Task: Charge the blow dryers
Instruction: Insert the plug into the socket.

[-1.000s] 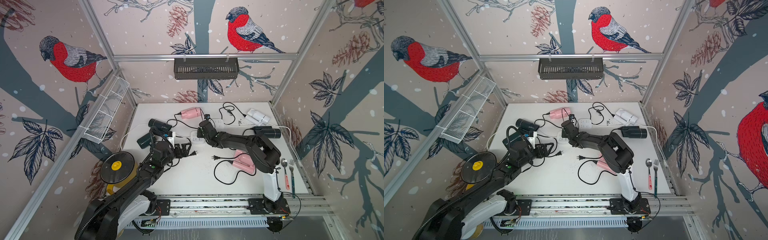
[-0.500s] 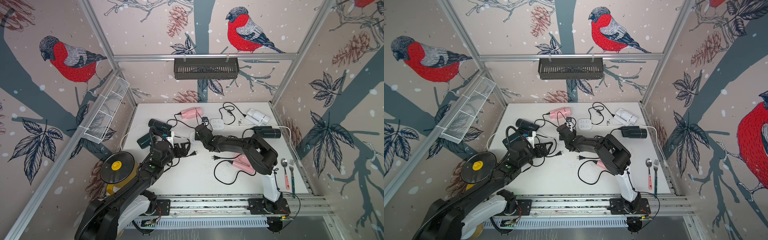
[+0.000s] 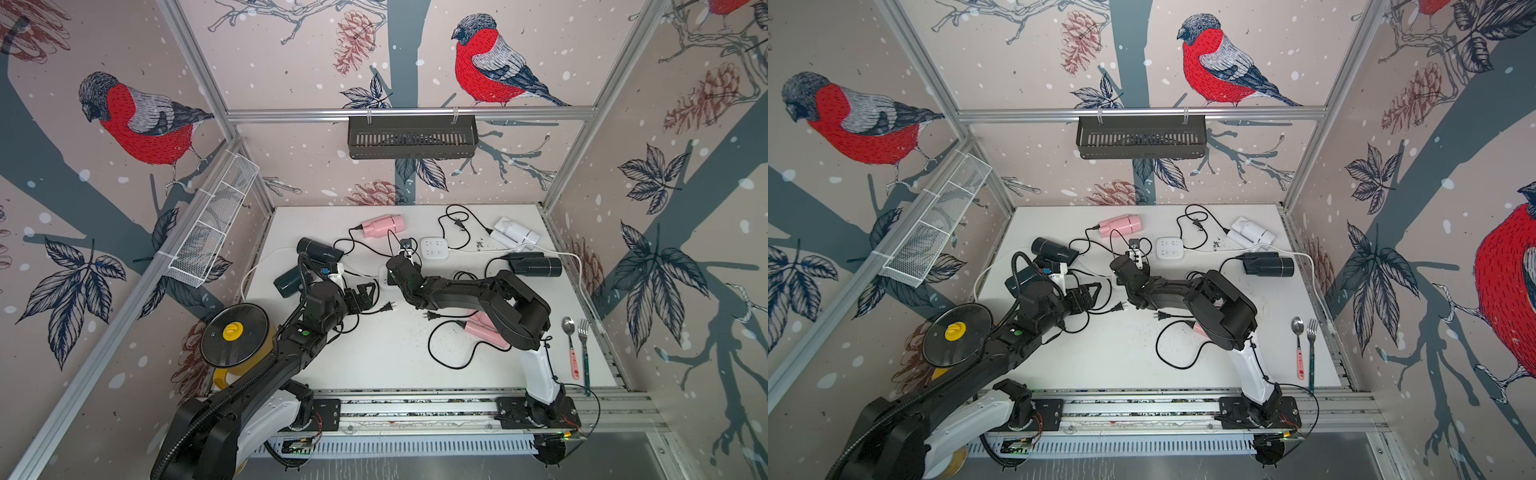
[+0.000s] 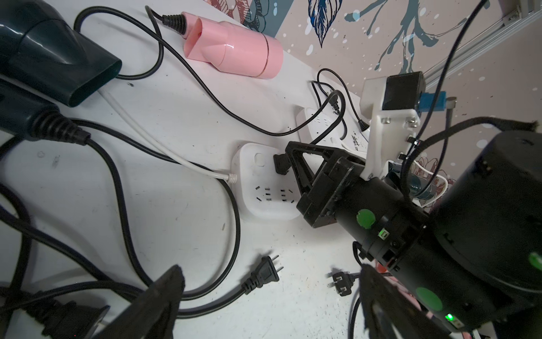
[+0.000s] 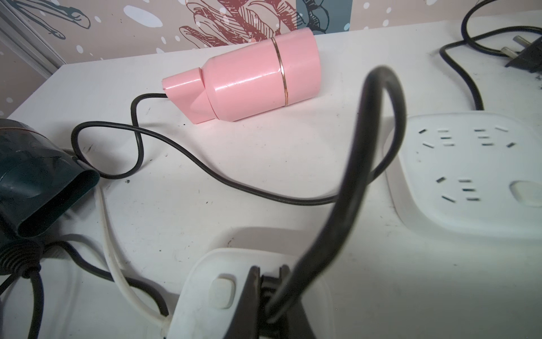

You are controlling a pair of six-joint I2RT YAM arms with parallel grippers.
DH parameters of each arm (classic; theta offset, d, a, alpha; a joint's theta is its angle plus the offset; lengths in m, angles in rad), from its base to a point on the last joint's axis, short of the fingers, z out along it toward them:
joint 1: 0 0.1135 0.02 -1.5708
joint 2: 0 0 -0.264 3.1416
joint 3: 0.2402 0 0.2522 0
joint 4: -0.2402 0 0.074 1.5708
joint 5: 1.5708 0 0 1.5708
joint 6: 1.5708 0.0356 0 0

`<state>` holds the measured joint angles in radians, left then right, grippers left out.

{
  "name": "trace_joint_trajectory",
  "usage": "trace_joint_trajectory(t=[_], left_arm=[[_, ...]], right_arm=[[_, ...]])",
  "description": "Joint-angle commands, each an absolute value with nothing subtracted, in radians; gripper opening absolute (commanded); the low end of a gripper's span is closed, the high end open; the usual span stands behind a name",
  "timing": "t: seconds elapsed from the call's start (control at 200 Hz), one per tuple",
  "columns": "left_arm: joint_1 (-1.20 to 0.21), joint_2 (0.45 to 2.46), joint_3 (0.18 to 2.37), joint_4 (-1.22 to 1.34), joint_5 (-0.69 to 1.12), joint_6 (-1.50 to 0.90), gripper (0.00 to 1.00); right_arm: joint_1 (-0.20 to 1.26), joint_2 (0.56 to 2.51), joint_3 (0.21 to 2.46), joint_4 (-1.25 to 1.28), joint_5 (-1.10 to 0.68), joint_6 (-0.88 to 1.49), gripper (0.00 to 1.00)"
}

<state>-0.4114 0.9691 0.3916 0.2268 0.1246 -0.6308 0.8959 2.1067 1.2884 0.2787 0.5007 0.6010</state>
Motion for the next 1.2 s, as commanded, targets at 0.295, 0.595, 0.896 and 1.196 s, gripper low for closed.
trace_joint_trajectory(t=[0.295, 0.595, 0.896, 1.196], left_arm=[[-0.396, 0.963, 0.397, 0.225, 0.11, -0.648, 0.92], [-0.394, 0.954, 0.391, 0.231, 0.112, -0.658, 0.92], [-0.357, 0.888, 0.409, 0.19, 0.08, -0.672, 0.92], [-0.302, 0.881, 0.429, 0.171, 0.127, -0.667, 0.91]], right_arm=[[0.914, 2.174, 1.287, 0.122, 0.504, 0.635, 0.02], [0.902, 2.234, 1.431, -0.014, 0.62, 0.771, 0.02], [0.856, 2.276, 1.54, -0.051, 0.631, 0.872, 0.03], [0.884, 2.287, 1.599, -0.028, 0.54, 0.916, 0.2]])
